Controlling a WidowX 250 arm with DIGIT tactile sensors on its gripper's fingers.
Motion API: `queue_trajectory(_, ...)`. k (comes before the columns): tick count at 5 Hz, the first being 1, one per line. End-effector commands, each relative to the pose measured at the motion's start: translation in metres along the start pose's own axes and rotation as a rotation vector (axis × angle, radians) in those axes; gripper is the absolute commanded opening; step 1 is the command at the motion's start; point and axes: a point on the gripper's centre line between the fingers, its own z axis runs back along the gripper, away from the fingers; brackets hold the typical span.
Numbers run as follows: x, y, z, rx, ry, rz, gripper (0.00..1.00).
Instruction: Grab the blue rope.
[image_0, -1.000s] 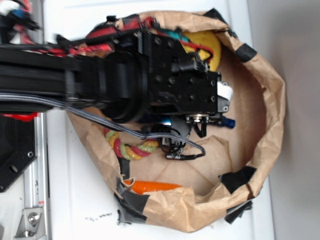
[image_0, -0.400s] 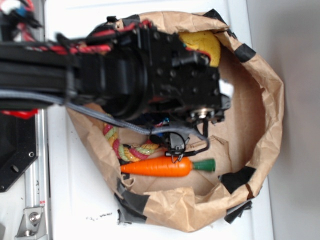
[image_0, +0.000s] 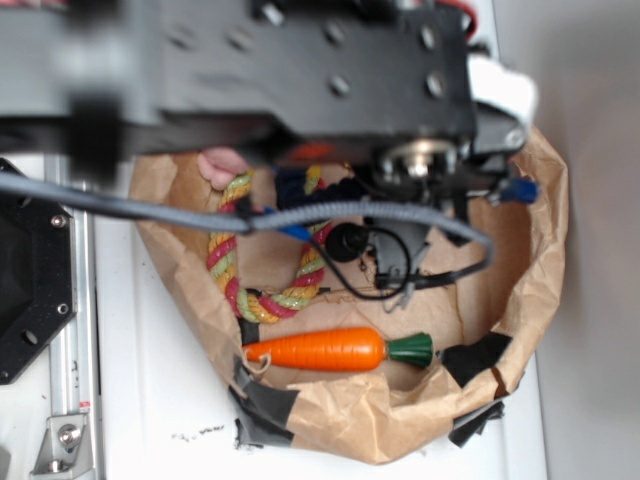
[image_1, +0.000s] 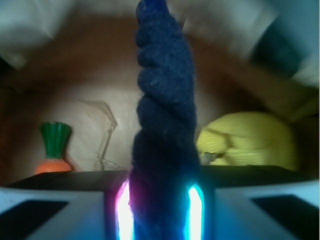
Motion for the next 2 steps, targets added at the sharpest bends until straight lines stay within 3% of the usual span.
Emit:
queue_trajectory(1, 0.0054, -0.0085, 0.0375, -0.01, -0.071, 0.035, 0.0)
queue_trajectory(2, 0.0051, -0.0111, 0.0318, -0.007, -0.052, 0.047, 0.0)
